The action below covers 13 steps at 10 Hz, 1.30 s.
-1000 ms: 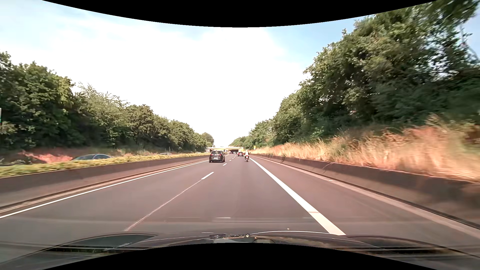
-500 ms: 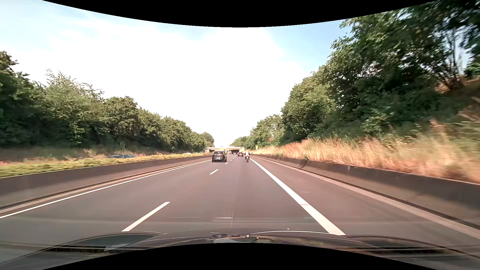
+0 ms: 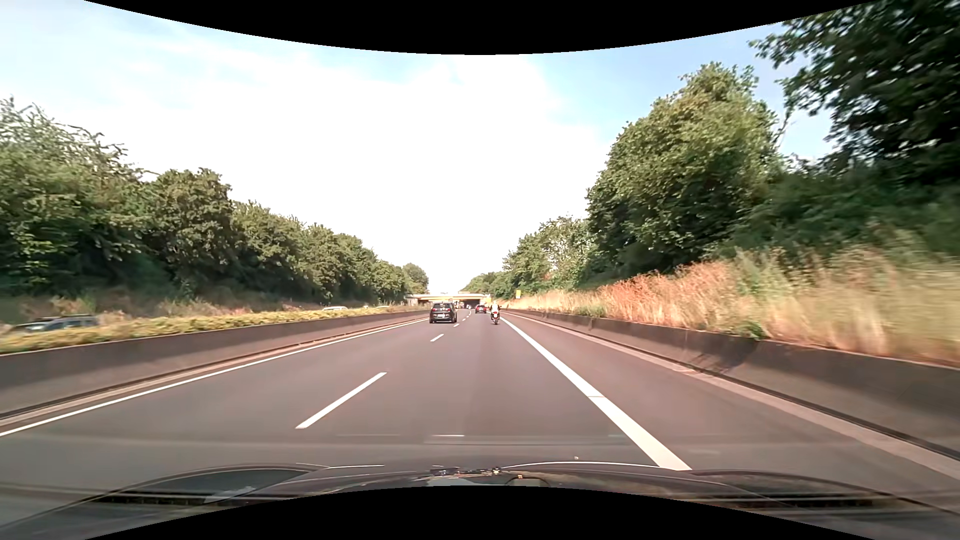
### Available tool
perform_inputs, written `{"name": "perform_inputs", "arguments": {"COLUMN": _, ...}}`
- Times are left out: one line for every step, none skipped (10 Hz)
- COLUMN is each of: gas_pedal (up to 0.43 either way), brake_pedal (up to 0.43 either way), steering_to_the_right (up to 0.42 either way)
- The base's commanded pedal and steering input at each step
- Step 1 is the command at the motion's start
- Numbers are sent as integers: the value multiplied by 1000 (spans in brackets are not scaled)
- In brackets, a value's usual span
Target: Follow the waypoints while adhering to traffic rules and regulations
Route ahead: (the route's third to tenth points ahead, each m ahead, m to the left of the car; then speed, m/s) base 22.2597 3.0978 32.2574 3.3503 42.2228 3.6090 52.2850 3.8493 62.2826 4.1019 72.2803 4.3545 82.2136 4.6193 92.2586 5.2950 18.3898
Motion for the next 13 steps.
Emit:
{"name": "perform_inputs", "arguments": {"gas_pedal": 28, "brake_pedal": 0, "steering_to_the_right": -6}}
{"name": "perform_inputs", "arguments": {"gas_pedal": 28, "brake_pedal": 0, "steering_to_the_right": -5}}
{"name": "perform_inputs", "arguments": {"gas_pedal": 28, "brake_pedal": 0, "steering_to_the_right": -5}}
{"name": "perform_inputs", "arguments": {"gas_pedal": 28, "brake_pedal": 0, "steering_to_the_right": -5}}
{"name": "perform_inputs", "arguments": {"gas_pedal": 28, "brake_pedal": 0, "steering_to_the_right": -6}}
{"name": "perform_inputs", "arguments": {"gas_pedal": 28, "brake_pedal": 0, "steering_to_the_right": -6}}
{"name": "perform_inputs", "arguments": {"gas_pedal": 28, "brake_pedal": 0, "steering_to_the_right": -6}}
{"name": "perform_inputs", "arguments": {"gas_pedal": 28, "brake_pedal": 0, "steering_to_the_right": -6}}
{"name": "perform_inputs", "arguments": {"gas_pedal": 28, "brake_pedal": 0, "steering_to_the_right": -6}}
{"name": "perform_inputs", "arguments": {"gas_pedal": 28, "brake_pedal": 0, "steering_to_the_right": -6}}
{"name": "perform_inputs", "arguments": {"gas_pedal": 28, "brake_pedal": 0, "steering_to_the_right": -5}}
{"name": "perform_inputs", "arguments": {"gas_pedal": 28, "brake_pedal": 0, "steering_to_the_right": -5}}
{"name": "perform_inputs", "arguments": {"gas_pedal": 28, "brake_pedal": 0, "steering_to_the_right": -5}}
